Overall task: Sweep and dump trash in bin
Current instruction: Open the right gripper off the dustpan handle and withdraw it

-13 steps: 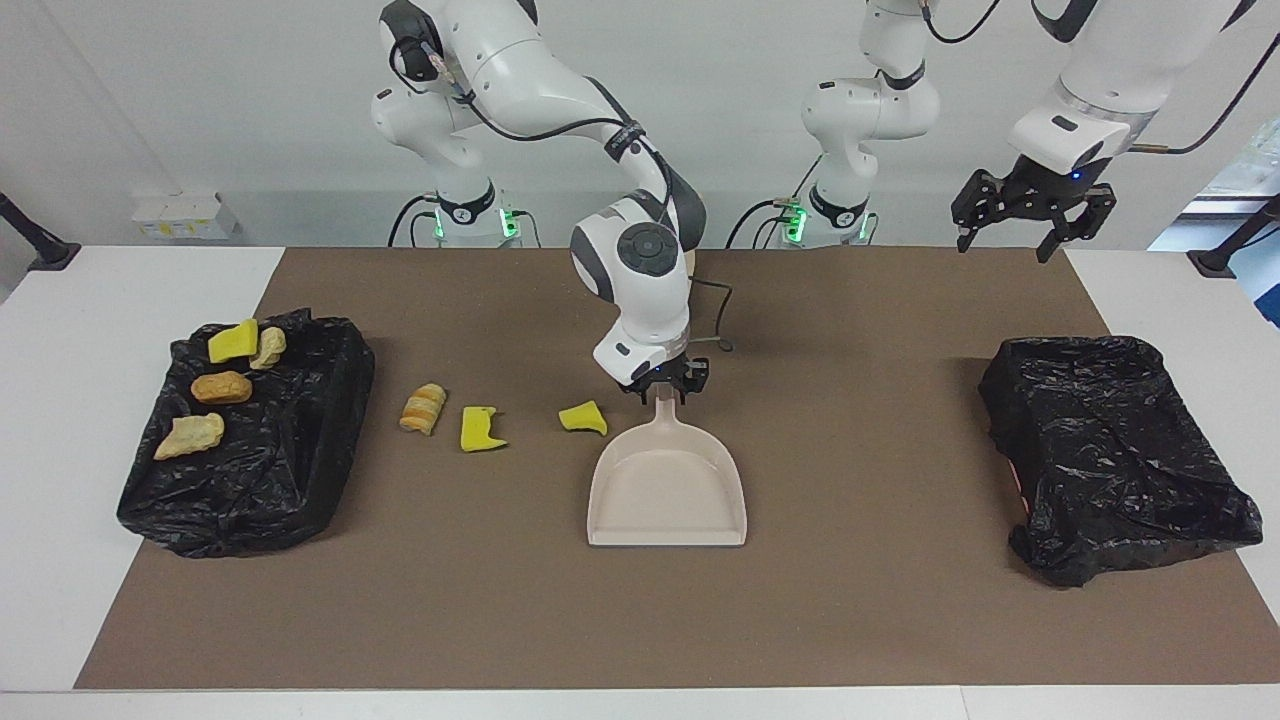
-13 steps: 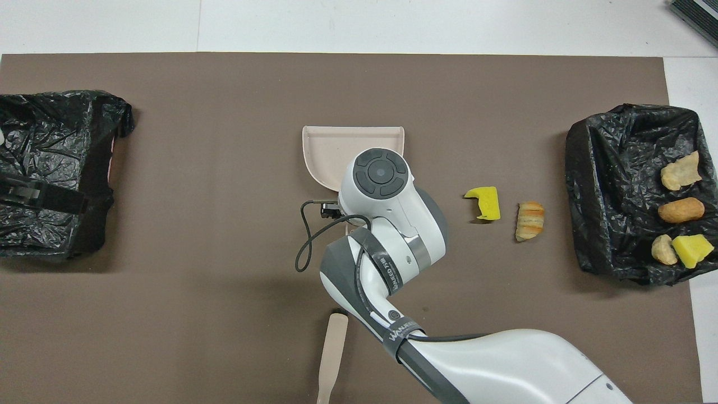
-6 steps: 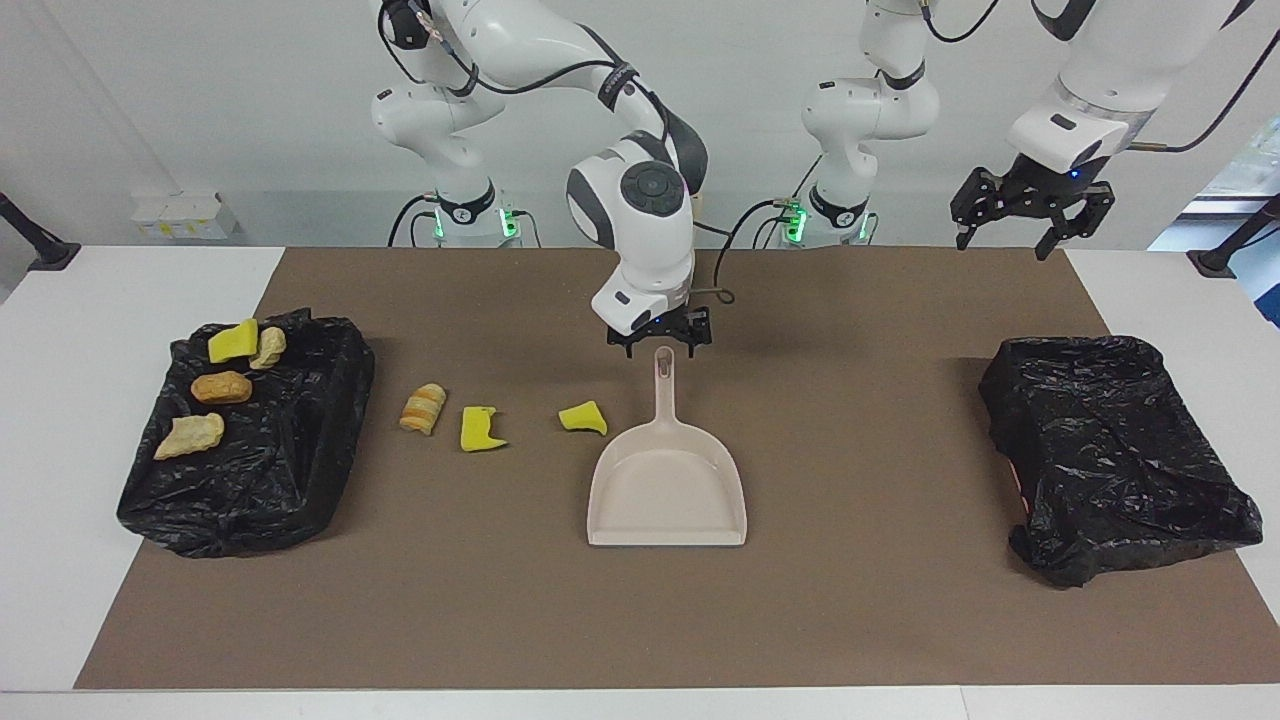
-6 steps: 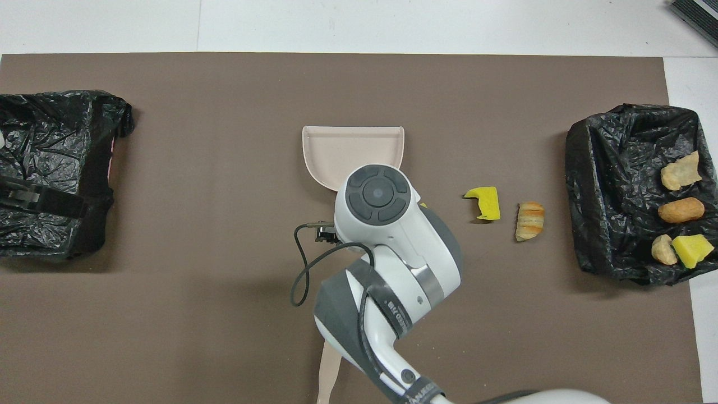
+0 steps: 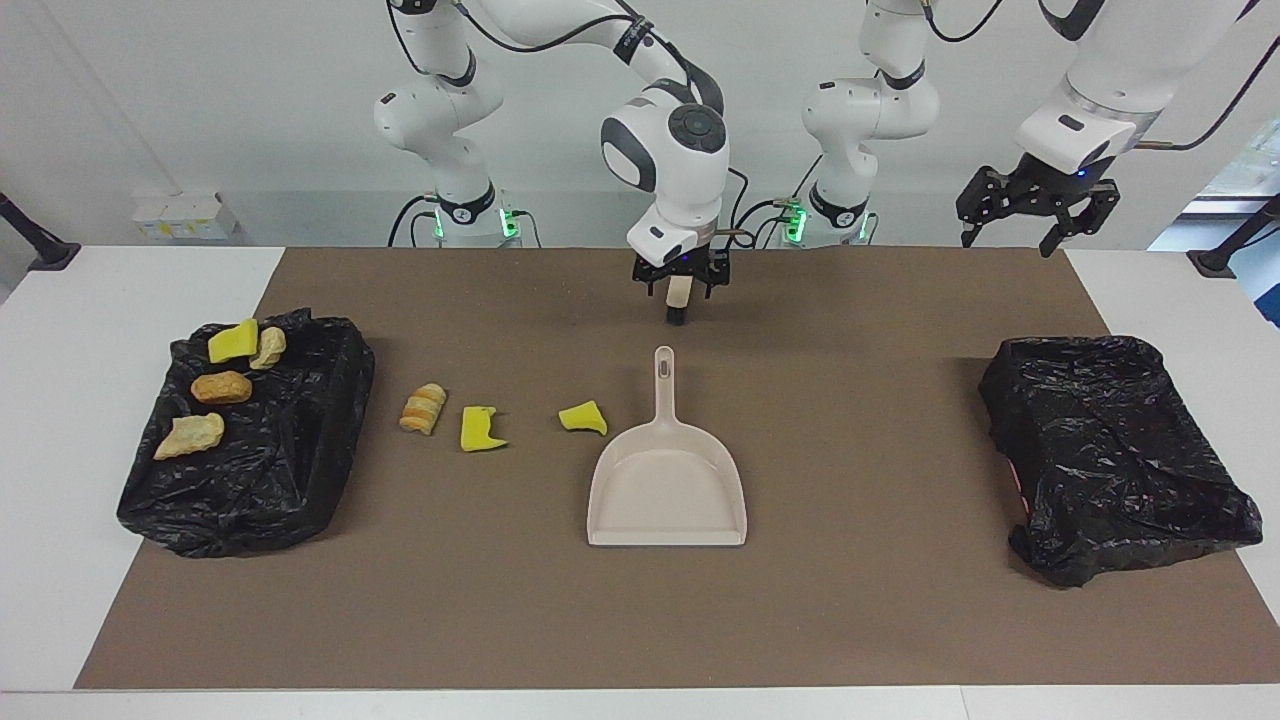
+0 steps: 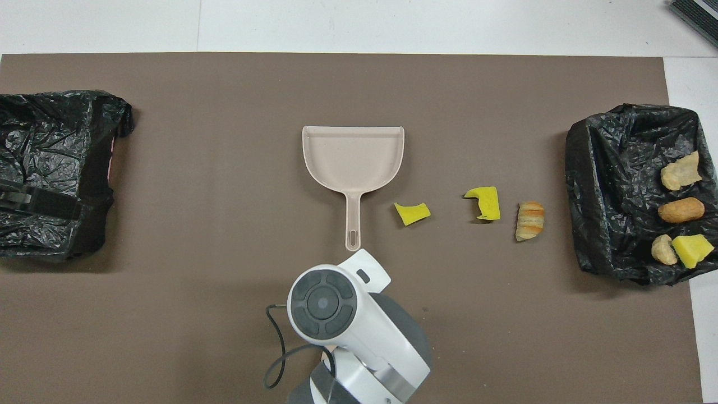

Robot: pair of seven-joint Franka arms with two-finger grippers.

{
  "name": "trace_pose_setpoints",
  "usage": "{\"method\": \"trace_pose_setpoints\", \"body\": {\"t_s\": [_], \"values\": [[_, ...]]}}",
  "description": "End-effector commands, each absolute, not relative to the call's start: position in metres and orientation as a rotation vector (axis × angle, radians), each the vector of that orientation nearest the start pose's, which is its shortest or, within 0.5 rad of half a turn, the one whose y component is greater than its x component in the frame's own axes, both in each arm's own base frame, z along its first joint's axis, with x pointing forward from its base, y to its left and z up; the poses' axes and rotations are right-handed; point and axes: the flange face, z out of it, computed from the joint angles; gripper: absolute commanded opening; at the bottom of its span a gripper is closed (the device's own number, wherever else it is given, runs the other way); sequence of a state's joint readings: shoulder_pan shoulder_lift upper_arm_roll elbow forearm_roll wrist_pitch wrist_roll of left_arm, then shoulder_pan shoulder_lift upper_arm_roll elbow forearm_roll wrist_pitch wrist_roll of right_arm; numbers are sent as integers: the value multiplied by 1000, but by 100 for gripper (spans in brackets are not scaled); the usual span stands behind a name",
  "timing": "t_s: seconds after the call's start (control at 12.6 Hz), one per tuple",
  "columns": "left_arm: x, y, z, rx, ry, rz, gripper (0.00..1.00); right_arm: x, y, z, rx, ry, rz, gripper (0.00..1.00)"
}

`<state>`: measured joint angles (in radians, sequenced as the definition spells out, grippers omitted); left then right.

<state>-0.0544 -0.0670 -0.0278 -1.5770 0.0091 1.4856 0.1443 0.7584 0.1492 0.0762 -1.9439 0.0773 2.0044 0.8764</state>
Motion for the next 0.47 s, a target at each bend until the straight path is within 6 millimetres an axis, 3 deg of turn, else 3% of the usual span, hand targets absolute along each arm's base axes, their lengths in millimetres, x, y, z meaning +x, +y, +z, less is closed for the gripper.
{"method": "trace_pose_setpoints", "body": {"t_s": [0.0,0.24,0.4], "values": [[518,-40,652,-3105,296,32,100,335,427,399,-3141,163,196,100],[518,-40,652,-3103,300,37,100,281,434,382,-3083,224,254,100],[517,-45,652,-3103,310,41,100,258,440,367,-3050,261,263,100]]}}
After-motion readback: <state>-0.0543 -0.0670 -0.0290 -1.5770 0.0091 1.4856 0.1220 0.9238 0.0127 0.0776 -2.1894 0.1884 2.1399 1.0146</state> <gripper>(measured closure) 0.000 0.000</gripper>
